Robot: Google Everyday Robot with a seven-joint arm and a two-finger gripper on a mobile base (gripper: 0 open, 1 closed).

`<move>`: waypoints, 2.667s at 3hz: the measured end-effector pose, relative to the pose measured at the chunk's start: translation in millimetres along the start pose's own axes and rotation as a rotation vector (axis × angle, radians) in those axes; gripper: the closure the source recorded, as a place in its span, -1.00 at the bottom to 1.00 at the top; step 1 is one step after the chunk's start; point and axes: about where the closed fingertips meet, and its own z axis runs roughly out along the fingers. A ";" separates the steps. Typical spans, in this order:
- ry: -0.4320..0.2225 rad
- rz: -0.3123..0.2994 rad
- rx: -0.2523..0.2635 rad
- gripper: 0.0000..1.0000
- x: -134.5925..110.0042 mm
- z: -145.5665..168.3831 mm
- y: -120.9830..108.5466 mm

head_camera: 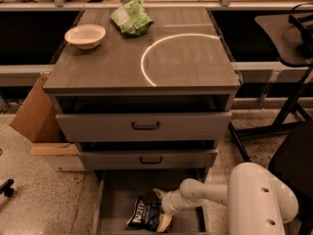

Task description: Pick blue chip bag from bottom drawer and place on counter

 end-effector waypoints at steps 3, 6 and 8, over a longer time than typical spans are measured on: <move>0.026 0.032 -0.046 -0.56 9.1 30.3 -3.3; -0.089 -0.075 -0.006 0.83 -33.7 -8.9 15.8; -0.332 -0.256 0.095 1.00 -80.1 -178.4 73.3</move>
Offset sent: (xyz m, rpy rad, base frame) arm 0.0052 0.0092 -0.0249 -0.0372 0.0471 -0.0006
